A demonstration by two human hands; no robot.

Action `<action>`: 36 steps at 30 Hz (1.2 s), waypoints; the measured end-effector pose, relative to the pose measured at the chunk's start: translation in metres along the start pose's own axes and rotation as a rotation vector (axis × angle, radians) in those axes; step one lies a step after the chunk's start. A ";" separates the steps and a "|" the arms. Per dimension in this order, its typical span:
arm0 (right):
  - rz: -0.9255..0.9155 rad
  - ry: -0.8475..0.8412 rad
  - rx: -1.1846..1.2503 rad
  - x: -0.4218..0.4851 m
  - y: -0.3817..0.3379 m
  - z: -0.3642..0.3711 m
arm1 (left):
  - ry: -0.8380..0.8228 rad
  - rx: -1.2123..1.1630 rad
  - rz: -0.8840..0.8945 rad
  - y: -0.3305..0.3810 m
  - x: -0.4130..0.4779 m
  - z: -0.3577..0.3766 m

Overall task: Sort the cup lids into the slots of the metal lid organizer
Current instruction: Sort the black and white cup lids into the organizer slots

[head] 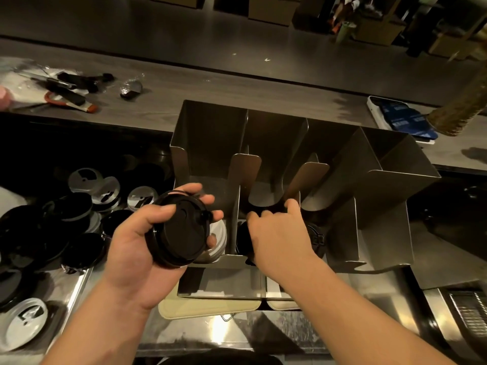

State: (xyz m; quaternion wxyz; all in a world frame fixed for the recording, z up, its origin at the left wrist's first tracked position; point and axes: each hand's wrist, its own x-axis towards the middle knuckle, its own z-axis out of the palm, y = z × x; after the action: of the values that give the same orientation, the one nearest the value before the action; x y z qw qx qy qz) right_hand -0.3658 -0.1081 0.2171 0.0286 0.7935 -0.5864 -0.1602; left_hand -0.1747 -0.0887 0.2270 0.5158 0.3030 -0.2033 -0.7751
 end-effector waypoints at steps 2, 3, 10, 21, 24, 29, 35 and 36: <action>-0.004 -0.006 -0.003 0.001 0.001 0.001 | 0.011 0.002 0.000 0.000 0.000 0.000; -0.003 -0.018 0.001 0.001 0.001 0.000 | 0.014 0.000 -0.002 0.000 0.000 0.001; -0.025 -0.059 -0.009 0.005 0.000 -0.007 | -0.037 -0.050 -0.042 -0.003 -0.004 0.009; 0.207 0.493 1.115 -0.047 0.015 -0.034 | -0.208 -0.321 -0.056 -0.015 -0.007 0.023; 0.211 0.336 1.521 -0.067 0.000 -0.044 | -0.086 -0.168 0.122 -0.027 -0.005 0.032; 0.135 -0.006 1.759 -0.070 -0.010 -0.035 | -0.121 0.419 0.397 -0.034 -0.005 0.037; 0.169 -0.184 2.162 -0.073 -0.001 -0.038 | -0.206 0.564 0.437 -0.038 -0.008 0.041; 0.165 -0.206 2.218 -0.073 0.000 -0.041 | -0.202 0.541 0.438 -0.039 -0.008 0.041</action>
State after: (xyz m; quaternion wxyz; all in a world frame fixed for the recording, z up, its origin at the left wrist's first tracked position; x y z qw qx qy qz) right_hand -0.3730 -0.0449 0.2720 -0.7336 0.3214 -0.4550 0.3893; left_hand -0.2260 -0.0660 0.2346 0.5481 0.2995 -0.5110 -0.5905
